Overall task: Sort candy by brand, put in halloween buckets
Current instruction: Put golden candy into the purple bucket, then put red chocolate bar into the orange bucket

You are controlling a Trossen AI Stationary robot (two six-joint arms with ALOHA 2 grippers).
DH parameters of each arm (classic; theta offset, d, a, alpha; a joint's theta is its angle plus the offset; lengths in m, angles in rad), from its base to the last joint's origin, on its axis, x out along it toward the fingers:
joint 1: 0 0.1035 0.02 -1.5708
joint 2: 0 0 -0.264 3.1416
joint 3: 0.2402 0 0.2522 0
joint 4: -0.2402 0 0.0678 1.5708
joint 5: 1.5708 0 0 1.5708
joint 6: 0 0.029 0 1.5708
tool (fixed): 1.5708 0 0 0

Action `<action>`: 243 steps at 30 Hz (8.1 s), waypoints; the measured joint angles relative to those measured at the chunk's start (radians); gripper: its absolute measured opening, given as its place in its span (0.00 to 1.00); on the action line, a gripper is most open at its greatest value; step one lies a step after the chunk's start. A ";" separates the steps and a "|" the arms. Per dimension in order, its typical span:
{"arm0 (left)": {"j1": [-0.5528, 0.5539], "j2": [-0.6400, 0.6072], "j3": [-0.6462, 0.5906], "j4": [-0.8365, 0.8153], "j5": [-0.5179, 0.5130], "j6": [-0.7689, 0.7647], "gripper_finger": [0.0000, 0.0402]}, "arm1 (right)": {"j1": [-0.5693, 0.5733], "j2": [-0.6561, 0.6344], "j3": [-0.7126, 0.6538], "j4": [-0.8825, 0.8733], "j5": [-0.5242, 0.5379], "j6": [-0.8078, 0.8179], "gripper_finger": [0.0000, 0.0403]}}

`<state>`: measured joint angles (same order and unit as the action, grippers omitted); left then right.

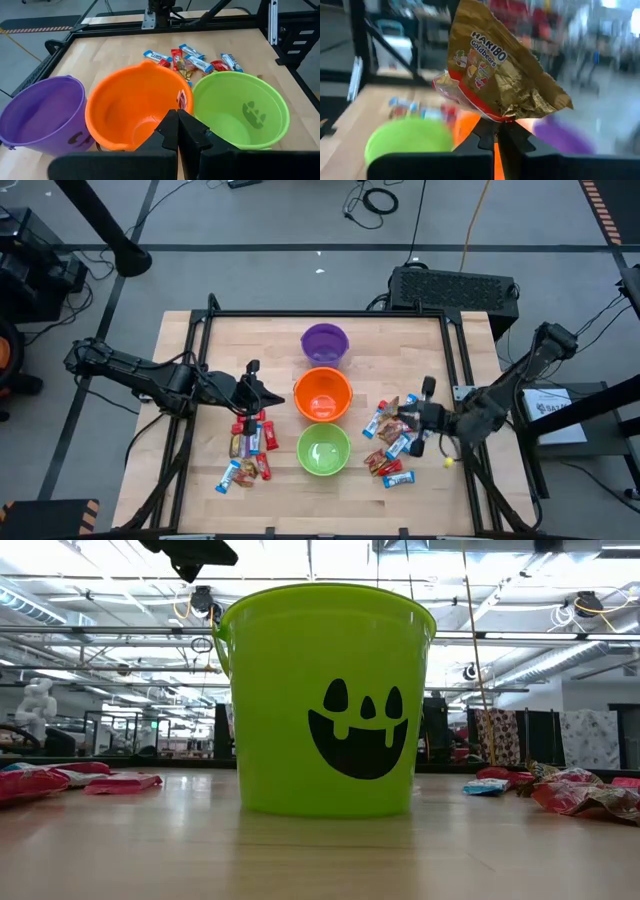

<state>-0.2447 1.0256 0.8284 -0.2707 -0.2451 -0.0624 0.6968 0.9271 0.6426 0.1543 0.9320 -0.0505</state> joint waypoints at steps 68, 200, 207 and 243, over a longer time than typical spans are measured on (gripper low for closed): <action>0.000 0.000 0.000 0.040 -0.060 0.016 0.00 | -0.716 0.314 0.011 0.433 -0.244 0.068 0.00; -0.563 0.375 -0.247 -0.352 -0.373 -0.717 0.00 | -0.407 0.213 0.148 -0.241 -0.768 0.179 0.40; -0.563 0.375 -0.238 -0.181 -0.384 -0.720 0.00 | -0.407 0.213 0.148 -0.241 -0.720 0.180 0.40; -0.232 0.362 -0.236 -0.146 -0.226 -0.481 0.50 | -0.407 0.213 0.148 -0.242 -0.720 0.139 0.40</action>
<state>-0.4762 1.3880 0.5922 -0.4164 -0.4715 -0.5430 0.2893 1.1400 0.7906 -0.0879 0.2119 0.0887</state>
